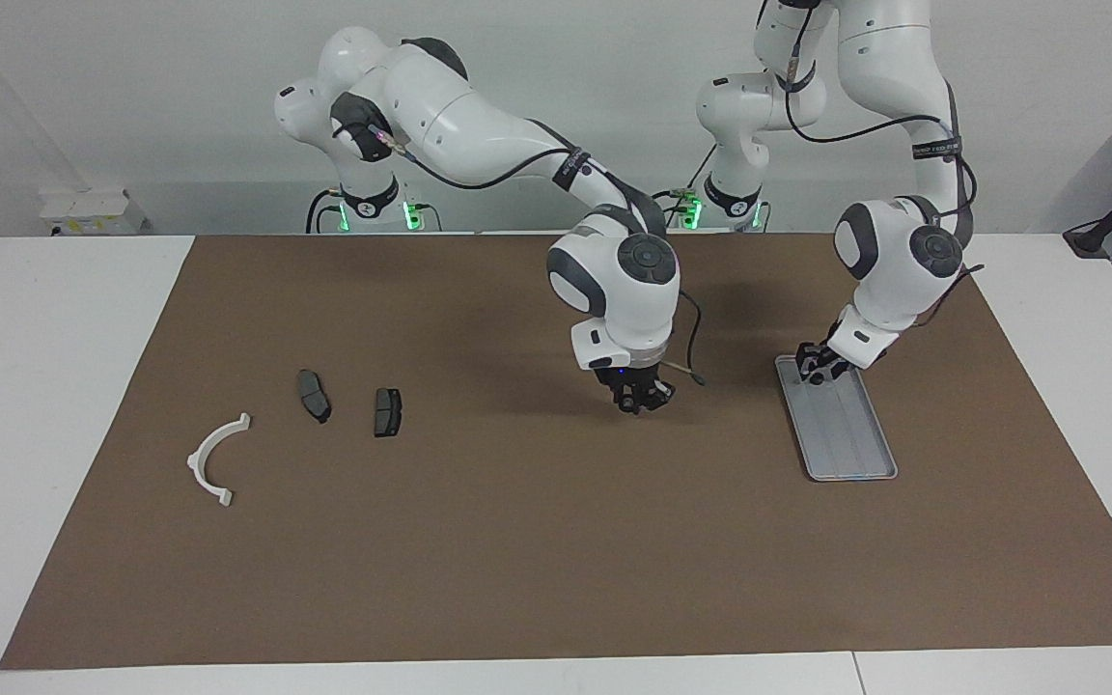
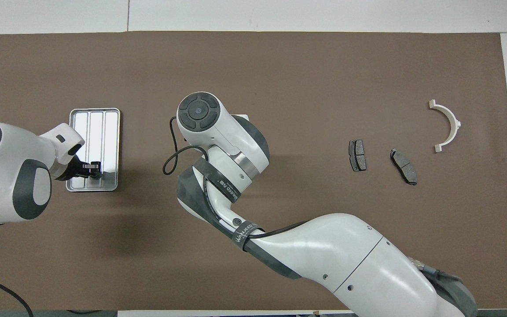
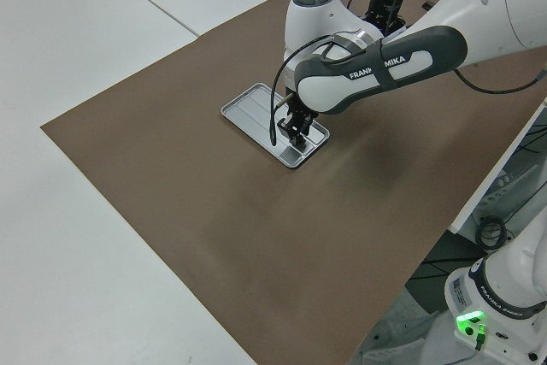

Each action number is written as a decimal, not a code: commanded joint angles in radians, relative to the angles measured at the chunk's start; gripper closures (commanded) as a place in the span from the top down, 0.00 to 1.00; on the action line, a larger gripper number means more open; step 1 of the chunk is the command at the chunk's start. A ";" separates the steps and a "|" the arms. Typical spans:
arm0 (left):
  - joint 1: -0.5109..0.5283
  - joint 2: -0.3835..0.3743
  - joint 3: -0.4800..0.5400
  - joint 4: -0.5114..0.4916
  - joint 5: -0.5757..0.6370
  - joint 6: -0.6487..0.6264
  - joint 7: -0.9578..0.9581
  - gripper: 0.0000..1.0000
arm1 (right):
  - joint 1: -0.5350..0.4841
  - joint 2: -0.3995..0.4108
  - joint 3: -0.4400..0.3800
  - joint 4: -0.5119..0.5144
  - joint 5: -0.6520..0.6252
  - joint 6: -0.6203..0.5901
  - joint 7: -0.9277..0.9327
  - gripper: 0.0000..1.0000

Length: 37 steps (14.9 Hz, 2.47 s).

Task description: Pick bearing gear from pile to tray

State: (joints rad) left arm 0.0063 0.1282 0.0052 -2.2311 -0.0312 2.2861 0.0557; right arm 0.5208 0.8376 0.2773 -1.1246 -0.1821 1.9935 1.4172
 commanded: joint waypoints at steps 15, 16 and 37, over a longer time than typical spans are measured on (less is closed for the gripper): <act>-0.204 0.019 -0.008 0.205 -0.012 -0.065 -0.382 1.00 | -0.097 -0.073 0.005 -0.032 -0.016 -0.117 -0.094 1.00; -0.241 0.028 -0.007 0.203 -0.013 -0.042 -0.433 1.00 | -0.126 -0.090 0.008 -0.034 -0.011 -0.130 -0.143 1.00; -0.562 0.331 0.010 0.423 0.031 -0.001 -0.909 0.99 | -0.476 -0.380 -0.076 -0.224 0.087 -0.239 -1.111 1.00</act>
State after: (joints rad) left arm -0.5306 0.4848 -0.0029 -1.7739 -0.0190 2.2792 -0.8386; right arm 0.0611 0.5696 0.2539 -1.2214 -0.1559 1.7319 0.4362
